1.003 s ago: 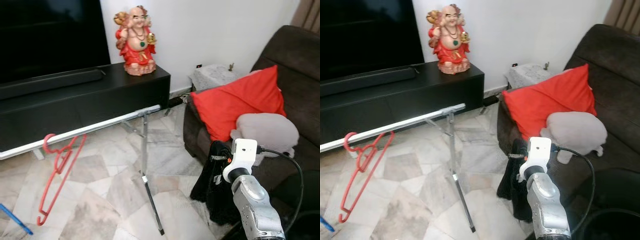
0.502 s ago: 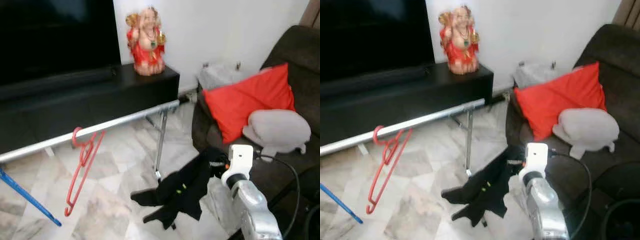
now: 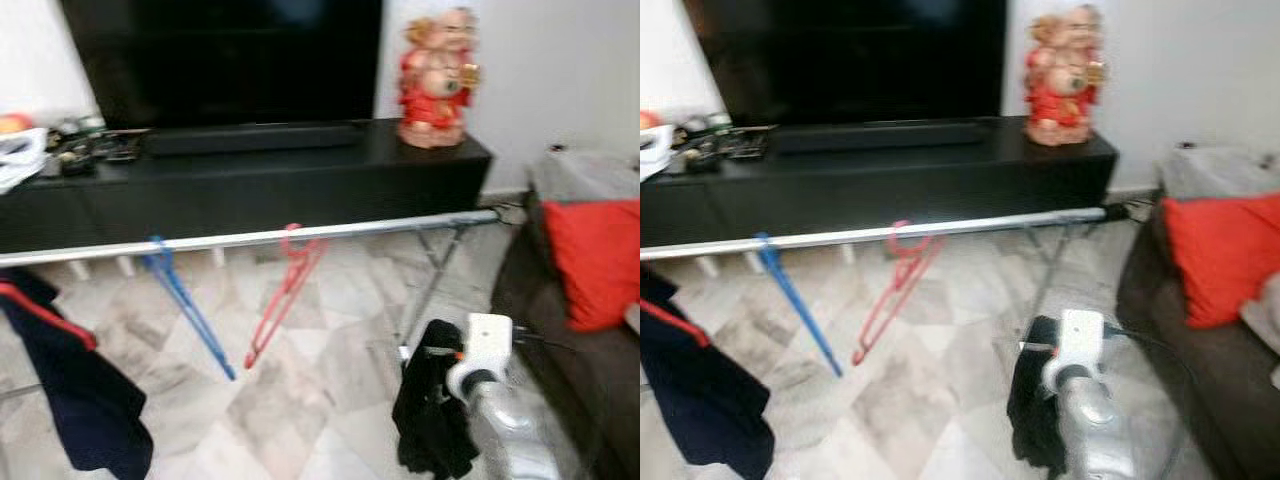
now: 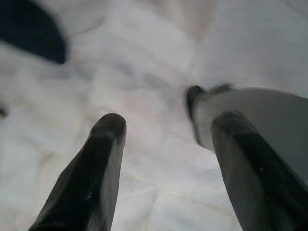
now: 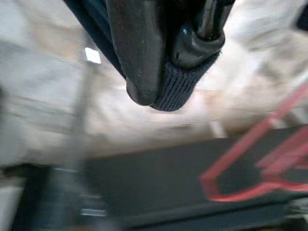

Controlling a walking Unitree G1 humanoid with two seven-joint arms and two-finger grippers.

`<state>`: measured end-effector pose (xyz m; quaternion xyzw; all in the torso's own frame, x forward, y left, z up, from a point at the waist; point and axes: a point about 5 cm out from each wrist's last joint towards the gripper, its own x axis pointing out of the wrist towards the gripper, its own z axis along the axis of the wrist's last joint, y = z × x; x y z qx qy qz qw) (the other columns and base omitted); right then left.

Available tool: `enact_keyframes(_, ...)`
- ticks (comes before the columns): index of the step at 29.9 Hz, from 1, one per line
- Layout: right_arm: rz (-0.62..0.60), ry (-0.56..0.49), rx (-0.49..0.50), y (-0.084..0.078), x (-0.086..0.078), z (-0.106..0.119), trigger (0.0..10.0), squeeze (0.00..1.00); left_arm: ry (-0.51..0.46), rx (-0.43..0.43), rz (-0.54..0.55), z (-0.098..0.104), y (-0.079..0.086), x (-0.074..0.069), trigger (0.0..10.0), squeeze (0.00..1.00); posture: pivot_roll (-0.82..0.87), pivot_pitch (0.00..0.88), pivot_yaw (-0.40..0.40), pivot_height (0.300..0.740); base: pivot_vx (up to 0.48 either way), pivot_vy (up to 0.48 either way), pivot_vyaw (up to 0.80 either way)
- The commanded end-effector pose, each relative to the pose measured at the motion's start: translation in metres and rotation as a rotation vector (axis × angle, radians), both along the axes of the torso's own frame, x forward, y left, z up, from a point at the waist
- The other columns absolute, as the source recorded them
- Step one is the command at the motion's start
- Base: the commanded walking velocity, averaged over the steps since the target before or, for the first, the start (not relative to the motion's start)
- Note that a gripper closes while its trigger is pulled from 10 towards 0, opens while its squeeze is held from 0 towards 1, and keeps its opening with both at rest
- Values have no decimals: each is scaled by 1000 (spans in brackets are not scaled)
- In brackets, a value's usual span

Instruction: Hang hanger

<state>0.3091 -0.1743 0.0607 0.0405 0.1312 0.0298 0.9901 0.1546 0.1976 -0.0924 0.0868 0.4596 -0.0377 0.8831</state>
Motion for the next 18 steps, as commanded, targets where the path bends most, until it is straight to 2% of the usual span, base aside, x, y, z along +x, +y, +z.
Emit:
enact_keyframes(1,-33,-2,-7,-9,0,-2,10000,0,-2,-10,32,-2,-2,-5,10000,0,-14,16,29,740,0,0,800)
enact_keyframes(8,-86,39,25,-11,-5,-16,10000,0,-58,-8,123,0,1,-6,10000,0,-8,2,47,740,0,0,770)
enact_keyframes(13,-137,95,61,-17,-13,-32,10000,0,-129,-15,146,3,1,-4,10000,0,-8,0,44,740,0,0,0)
enact_keyframes(16,-141,110,46,-20,-17,-38,10000,0,-172,-22,146,5,-1,-3,10000,0,-8,0,34,740,0,0,0)
enact_keyframes(17,-145,112,43,-22,-19,-39,10000,0,-183,6,129,8,1,4,10000,0,-9,0,33,740,0,0,0)
enact_keyframes(18,-145,112,43,-22,-19,-39,10000,0,-183,6,129,8,1,4,10000,0,-9,0,33,740,0,0,0)
